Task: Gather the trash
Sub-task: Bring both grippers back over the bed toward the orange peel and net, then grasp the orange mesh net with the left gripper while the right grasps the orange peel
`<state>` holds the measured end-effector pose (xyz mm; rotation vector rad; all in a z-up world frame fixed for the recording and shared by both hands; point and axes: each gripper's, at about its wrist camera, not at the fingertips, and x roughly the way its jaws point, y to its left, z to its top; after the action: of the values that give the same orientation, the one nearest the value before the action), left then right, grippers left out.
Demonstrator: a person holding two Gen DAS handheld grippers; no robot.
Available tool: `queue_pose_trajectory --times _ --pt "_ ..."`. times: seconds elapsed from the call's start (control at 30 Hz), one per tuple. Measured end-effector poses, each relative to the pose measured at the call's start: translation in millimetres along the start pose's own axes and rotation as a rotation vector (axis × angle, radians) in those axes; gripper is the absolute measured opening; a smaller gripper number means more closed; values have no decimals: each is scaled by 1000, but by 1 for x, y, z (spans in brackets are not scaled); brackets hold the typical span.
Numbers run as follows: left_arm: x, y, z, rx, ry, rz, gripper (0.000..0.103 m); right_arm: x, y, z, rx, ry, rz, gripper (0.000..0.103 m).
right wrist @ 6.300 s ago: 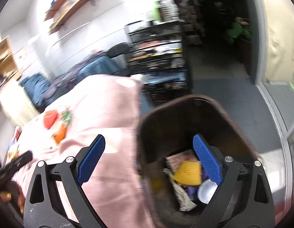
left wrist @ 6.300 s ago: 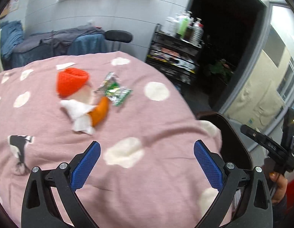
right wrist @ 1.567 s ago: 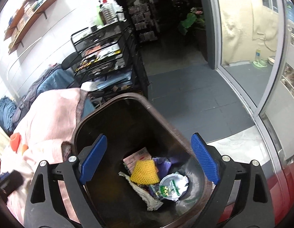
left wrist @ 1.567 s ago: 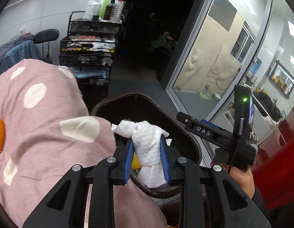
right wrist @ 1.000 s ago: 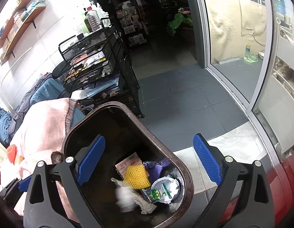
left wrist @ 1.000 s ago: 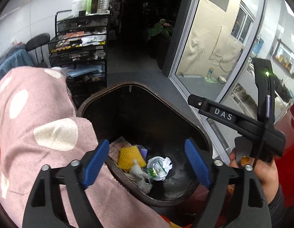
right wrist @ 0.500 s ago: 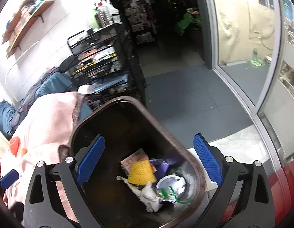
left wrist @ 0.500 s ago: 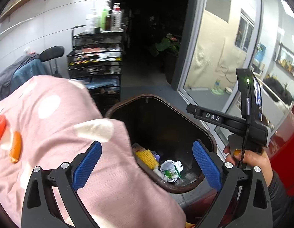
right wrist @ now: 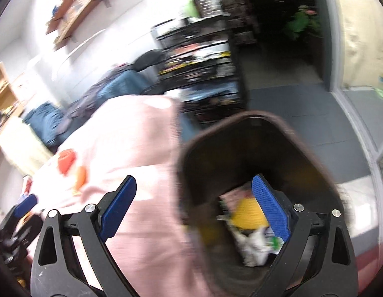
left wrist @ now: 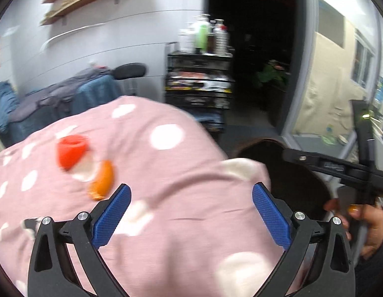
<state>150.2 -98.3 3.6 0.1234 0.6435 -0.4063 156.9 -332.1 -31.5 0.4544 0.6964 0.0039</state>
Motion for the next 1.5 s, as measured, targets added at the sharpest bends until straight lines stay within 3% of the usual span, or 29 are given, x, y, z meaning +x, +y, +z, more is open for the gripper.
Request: queue_pose_trajectory --times 0.4,0.5,0.6,0.77,0.83,0.97,1.07,1.23,1.27,1.33,1.37,1.5 --pt "-20 133 -11 -208 -15 148 97 40 151 10 -246 71 244 93" --pt "-24 163 -15 -244 -32 217 97 66 189 9 -267 137 300 94" --pt "-21 184 -16 -256 -18 234 97 91 214 7 -256 218 337 95" --pt "2 204 -10 -237 33 231 97 144 240 4 -218 310 297 95" --pt "16 210 -6 -229 61 231 97 171 243 2 -183 392 289 94" --pt "37 223 -3 -205 92 251 97 206 244 -7 -159 495 267 71" --pt "47 237 -2 -234 105 250 97 222 246 -13 -142 519 250 65" --pt "57 249 2 -292 107 212 97 241 249 -20 -147 539 214 44" --pt "59 247 4 -288 107 207 97 242 249 -20 -143 540 215 34" --pt "64 242 8 -261 109 195 97 242 246 -19 -131 532 223 30" --pt "67 239 11 -248 113 189 97 240 246 -19 -135 522 217 22" --pt "86 223 21 -187 140 166 97 213 241 -9 -168 428 198 21"
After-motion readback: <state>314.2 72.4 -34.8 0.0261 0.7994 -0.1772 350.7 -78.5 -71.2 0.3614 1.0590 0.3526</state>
